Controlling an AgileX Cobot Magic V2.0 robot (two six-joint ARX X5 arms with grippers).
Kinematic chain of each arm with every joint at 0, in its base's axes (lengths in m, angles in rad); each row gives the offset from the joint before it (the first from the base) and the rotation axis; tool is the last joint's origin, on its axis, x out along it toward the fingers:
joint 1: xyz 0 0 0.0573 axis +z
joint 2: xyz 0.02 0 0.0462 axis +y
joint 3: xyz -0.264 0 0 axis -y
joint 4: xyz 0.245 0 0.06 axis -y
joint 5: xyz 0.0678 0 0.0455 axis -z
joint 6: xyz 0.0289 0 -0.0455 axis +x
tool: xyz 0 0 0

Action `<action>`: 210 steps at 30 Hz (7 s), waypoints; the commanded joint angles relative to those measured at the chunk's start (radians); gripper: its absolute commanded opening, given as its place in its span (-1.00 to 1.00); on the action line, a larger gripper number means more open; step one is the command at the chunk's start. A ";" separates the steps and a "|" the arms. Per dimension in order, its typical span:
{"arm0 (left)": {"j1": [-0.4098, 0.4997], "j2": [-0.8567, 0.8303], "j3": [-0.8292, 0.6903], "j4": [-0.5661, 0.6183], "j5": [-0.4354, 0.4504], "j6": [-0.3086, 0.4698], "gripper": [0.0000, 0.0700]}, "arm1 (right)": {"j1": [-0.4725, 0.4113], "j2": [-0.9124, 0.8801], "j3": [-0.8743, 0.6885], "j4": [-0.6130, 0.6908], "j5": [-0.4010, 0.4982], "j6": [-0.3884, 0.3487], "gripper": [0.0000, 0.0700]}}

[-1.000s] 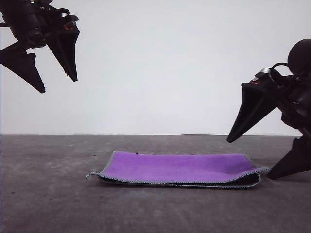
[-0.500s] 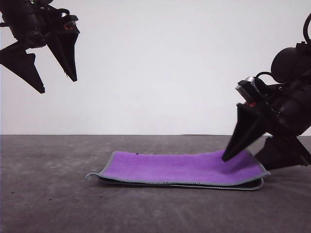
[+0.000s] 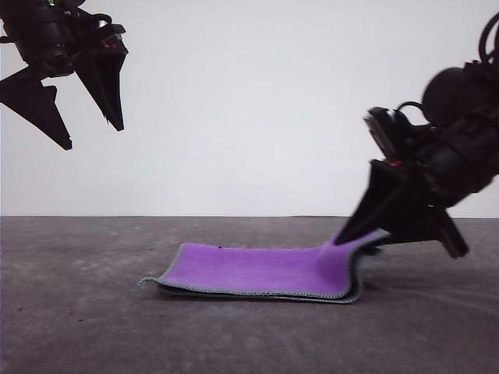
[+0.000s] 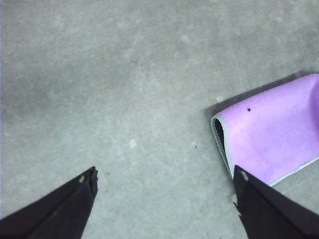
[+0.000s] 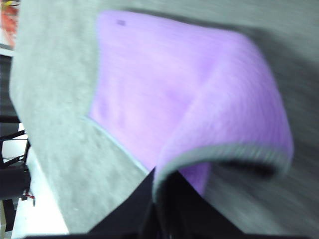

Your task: Fold clothes

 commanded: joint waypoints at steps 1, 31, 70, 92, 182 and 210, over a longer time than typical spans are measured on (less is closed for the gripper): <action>-0.003 0.016 0.011 0.001 0.000 0.003 0.51 | 0.025 0.020 0.011 0.030 -0.007 0.044 -1.00; -0.003 0.016 0.011 0.002 0.000 0.003 0.51 | 0.252 0.106 0.048 0.386 0.085 0.305 -1.00; -0.003 0.016 0.011 0.001 0.000 0.005 0.51 | 0.245 0.121 0.105 0.344 0.017 0.270 0.20; -0.003 -0.127 0.011 0.043 -0.098 0.056 -0.97 | 0.060 -0.172 0.123 0.097 0.395 -0.123 -1.00; 0.189 -1.653 -1.524 0.848 -0.186 -0.175 -0.96 | 0.059 -1.279 -0.253 -0.148 0.964 -0.269 -1.00; 0.188 -1.653 -1.524 0.850 -0.193 -0.184 -0.96 | 0.028 -1.309 -0.274 -0.159 0.958 -0.340 -1.00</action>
